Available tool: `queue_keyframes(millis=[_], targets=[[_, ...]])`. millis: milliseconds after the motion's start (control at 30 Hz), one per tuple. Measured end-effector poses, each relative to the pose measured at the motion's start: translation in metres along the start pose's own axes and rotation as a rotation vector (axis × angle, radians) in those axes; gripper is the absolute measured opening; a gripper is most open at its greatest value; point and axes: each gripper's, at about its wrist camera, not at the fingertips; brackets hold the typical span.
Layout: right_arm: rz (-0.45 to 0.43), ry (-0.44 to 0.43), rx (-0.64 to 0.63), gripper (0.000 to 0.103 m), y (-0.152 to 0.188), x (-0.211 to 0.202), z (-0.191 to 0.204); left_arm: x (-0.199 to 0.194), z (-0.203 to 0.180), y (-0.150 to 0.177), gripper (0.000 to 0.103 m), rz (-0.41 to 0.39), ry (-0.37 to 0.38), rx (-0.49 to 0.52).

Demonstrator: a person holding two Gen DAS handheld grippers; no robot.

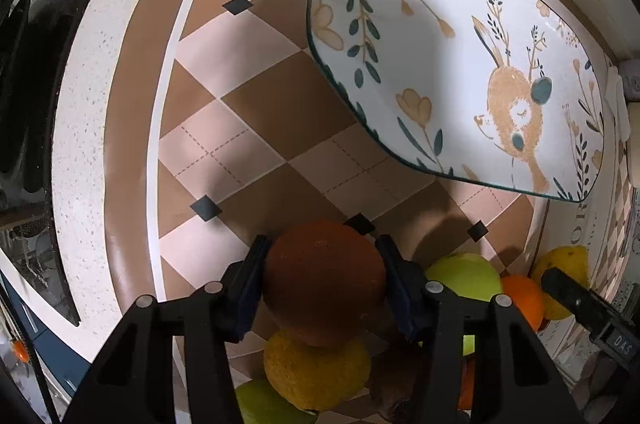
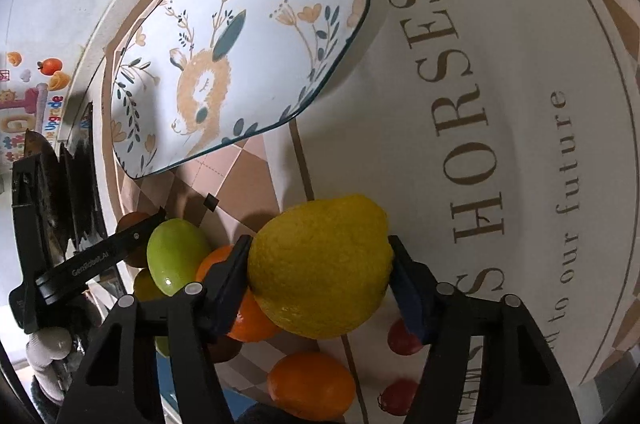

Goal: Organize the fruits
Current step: 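Grasp the yellow lemon with the right tool while the left tool grasps the dark orange fruit, then place the lemon on the floral plate with the right tool while the left tool places the dark orange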

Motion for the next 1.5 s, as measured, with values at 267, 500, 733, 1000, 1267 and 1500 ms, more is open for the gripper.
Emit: queue_keyframes(millis=[267, 500, 733, 1000, 1267, 1500], targets=[[-0.058, -0.038, 0.008, 0.067, -0.002, -0.033, 0.005, -0.065, -0.016, -0.01, 0.05, -0.091, 0.024, 0.042], [-0.12, -0.037, -0.15, 0.067, -0.055, -0.06, 0.08, -0.107, -0.032, -0.086, 0.051, -0.168, 0.132, 0.042], [-0.103, 0.095, -0.281, 0.067, -0.11, -0.032, 0.132, -0.062, -0.019, -0.148, 0.051, -0.049, 0.19, -0.034], [-0.065, 0.175, -0.343, 0.067, -0.128, -0.012, 0.148, -0.043, -0.023, -0.164, 0.051, -0.012, 0.149, -0.003], [-0.052, 0.196, -0.352, 0.072, -0.131, -0.005, 0.147, -0.036, -0.025, -0.168, 0.064, -0.029, 0.13, -0.005], [-0.083, 0.201, -0.337, 0.094, -0.129, -0.021, 0.151, -0.06, -0.018, -0.162, 0.085, -0.096, 0.081, -0.015]])
Point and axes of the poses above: each gripper's, at about its wrist camera, not at the fingertips, and x roughly the way its jaws point, z to its left, y to its underside, and after that the axes turned 13 degrees about x, right-handed
